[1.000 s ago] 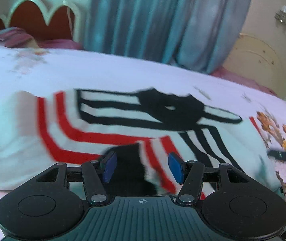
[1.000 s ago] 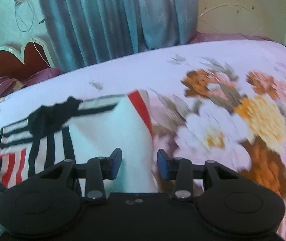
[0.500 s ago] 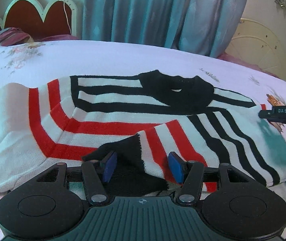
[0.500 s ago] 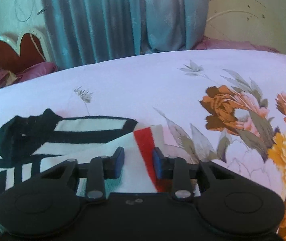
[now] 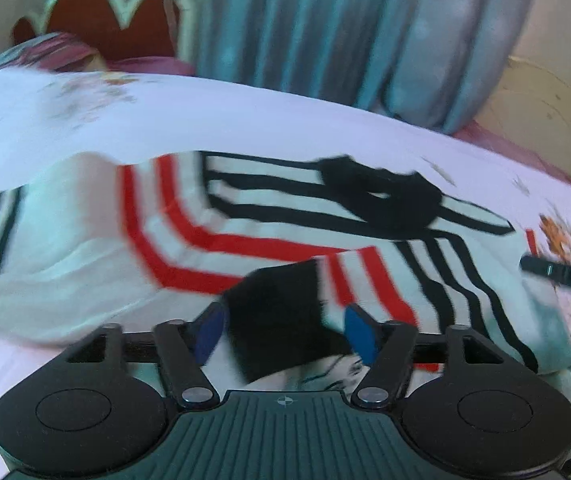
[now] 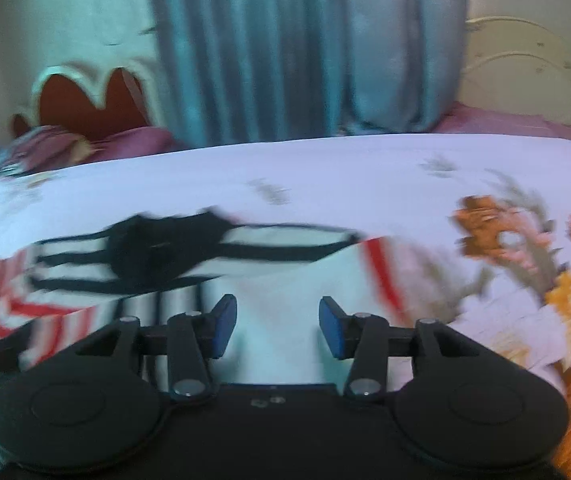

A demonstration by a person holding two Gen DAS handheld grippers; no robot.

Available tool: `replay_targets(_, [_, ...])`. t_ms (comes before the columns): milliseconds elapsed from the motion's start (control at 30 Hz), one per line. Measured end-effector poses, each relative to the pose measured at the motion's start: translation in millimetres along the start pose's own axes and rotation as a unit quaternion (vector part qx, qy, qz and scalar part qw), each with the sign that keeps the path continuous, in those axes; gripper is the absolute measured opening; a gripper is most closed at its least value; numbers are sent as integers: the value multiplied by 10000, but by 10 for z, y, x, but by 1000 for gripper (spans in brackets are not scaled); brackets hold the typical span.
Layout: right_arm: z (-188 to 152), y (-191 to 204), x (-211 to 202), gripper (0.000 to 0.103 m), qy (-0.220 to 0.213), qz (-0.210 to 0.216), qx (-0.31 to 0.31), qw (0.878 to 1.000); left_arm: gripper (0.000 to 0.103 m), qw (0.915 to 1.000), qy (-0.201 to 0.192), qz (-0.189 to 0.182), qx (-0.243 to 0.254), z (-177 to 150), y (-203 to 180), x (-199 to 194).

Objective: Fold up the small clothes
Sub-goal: 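Move the left tool to the other sleeve and grasp its black cuff, then lift the cuff with the left gripper, fold it across the body, release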

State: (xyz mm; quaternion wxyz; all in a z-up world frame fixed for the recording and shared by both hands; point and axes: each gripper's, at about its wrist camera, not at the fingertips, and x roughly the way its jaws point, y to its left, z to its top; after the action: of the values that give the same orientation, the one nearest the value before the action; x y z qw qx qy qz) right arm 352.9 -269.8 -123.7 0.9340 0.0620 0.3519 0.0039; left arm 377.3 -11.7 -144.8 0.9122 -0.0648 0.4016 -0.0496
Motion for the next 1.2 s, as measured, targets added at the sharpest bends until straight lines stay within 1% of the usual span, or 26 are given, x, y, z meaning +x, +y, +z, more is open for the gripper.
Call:
replay_targets(133, [-139,436,-75,47,150,555,-106,9983,76,9988,-130,270,-397,-84,442,-287])
replay_targets(233, [-208,762,-113,48,190,795,-236,9964,76,9947,-203,552,-845,-152,900,-478])
replay_targets(367, [-243,1128,-129,48,255,1064,-309,9935,76,9842,-261,951,-1468,-254,1586,-669])
replay_targets(467, [-276,1416,-144,49,285,1216,-432,9912,76,9746,-351,1251,-1825,-315,2058,-753])
replay_targets(567, [-293,1646,-124,50,306,1293,-498,9899,76,9651,-432,1424,-2154,-332,2473,-769])
replay_targets(667, [-315,1839,-90,51,342,1300,-559,9893,76,9557,-459,1500,-2491,-326,2853,-671])
replay_targets(767, [-325,1971,-28,51,374,1244,-597,9897,76,9445,-540,1368,-2937,-281,3199,-550])
replay_targets(800, [-327,2011,6,51,380,1203,-623,9900,76,9422,-560,1344,-3017,-259,3265,-498])
replay_targets(867, [-329,2061,53,51,389,1115,-644,9909,76,9400,-615,1260,-3111,-201,3375,-371])
replay_targets(933, [-321,2087,113,51,393,994,-627,9923,75,9410,-719,1182,-3090,-140,3428,-282])
replay_targets(967, [-314,2089,143,51,395,928,-607,9930,58,9409,-767,1173,-3083,-125,3442,-249])
replay_targets(1000, [-314,2088,171,51,397,877,-584,9936,29,9405,-795,1190,-3082,-119,3455,-223])
replay_targets(1033, [-314,2086,205,51,405,813,-569,9942,18,9399,-738,1144,-3133,-116,3489,-171])
replay_targets(1100, [-336,2080,291,51,466,669,-588,9949,11,9358,-788,1070,-3266,-126,3524,-122])
replay_targets(1133, [-356,2068,350,50,559,589,-586,9950,9,9378,-806,1095,-3193,-110,3499,-119])
replay_targets(1167, [-373,2065,395,50,625,551,-588,9948,5,9399,-845,1123,-3112,-90,3474,-116])
replay_targets(1200, [-392,2061,435,50,684,509,-631,9944,5,9416,-903,1129,-3042,-70,3432,-131])
